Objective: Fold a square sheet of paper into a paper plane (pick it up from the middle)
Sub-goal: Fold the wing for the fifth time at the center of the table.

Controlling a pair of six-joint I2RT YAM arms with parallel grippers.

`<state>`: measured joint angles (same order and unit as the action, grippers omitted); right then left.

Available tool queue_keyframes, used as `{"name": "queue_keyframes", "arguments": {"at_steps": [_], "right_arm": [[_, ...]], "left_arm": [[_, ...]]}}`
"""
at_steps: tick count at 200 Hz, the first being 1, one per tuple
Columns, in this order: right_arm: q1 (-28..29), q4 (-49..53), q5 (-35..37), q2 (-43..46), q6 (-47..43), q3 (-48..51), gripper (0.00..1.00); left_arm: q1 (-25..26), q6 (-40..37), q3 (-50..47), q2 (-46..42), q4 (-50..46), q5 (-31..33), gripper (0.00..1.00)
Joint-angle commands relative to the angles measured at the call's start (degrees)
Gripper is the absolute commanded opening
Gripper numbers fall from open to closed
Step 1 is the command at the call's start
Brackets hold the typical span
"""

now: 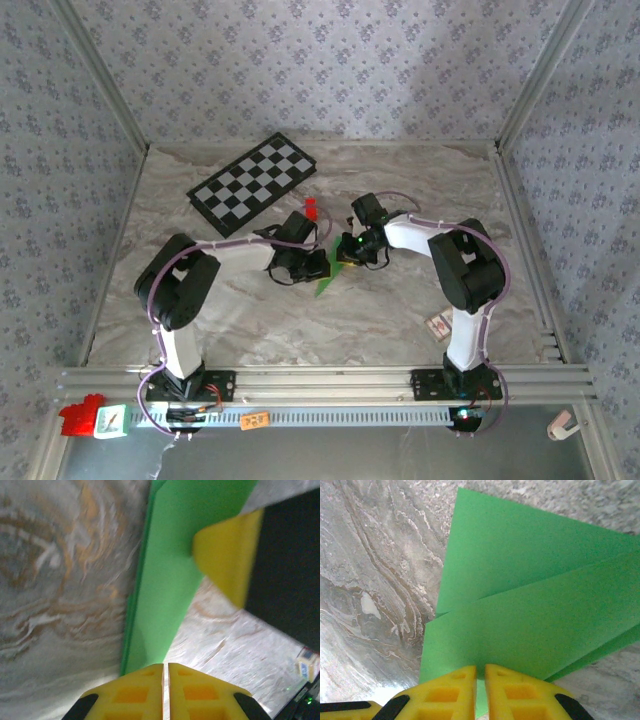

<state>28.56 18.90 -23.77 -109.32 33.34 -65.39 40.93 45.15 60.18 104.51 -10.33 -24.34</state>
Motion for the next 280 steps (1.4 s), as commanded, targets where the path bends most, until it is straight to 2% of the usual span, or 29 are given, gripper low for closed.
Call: {"name": "queue_keyframes", "arguments": {"at_steps": [1,70,101,165,211,263,280], "right_arm": [[-0.2,0.8,-0.3,-0.6,-0.7,1.3,0.16],[-1.0,-0.6,-0.2,-0.5,-1.8,2.0,0.15],[-3.2,-2.5,0.9,-1.2,-3.3,2.0,0.16],[-10.5,-5.8,2.7,-3.9,-3.8,1.2,0.16],[-14.1,-3.9,4.9,-4.0,-3.8,-1.6,0.16],[-14.0,-1.5,4.3,2.5,-4.5,-2.5,0.19],[-13.7,-0.6,4.6,6.5,-4.2,-1.3,0.22]], "left_arm": [[-0.5,1.1,2.5,2.8,0.4,0.6,0.1],[-0.3,1.4,4.2,7.2,-8.3,1.5,0.03],[-0.2,1.0,2.4,7.9,-12.4,2.8,0.0],[-0.2,2.3,-1.8,8.3,-12.0,2.7,0.0],[-0.1,1.5,0.0,7.7,-12.3,2.6,0.0],[0.1,-0.8,5.9,6.2,-13.2,1.2,0.0],[0.2,-0.9,8.2,4.4,-13.2,0.8,0.05]]}}
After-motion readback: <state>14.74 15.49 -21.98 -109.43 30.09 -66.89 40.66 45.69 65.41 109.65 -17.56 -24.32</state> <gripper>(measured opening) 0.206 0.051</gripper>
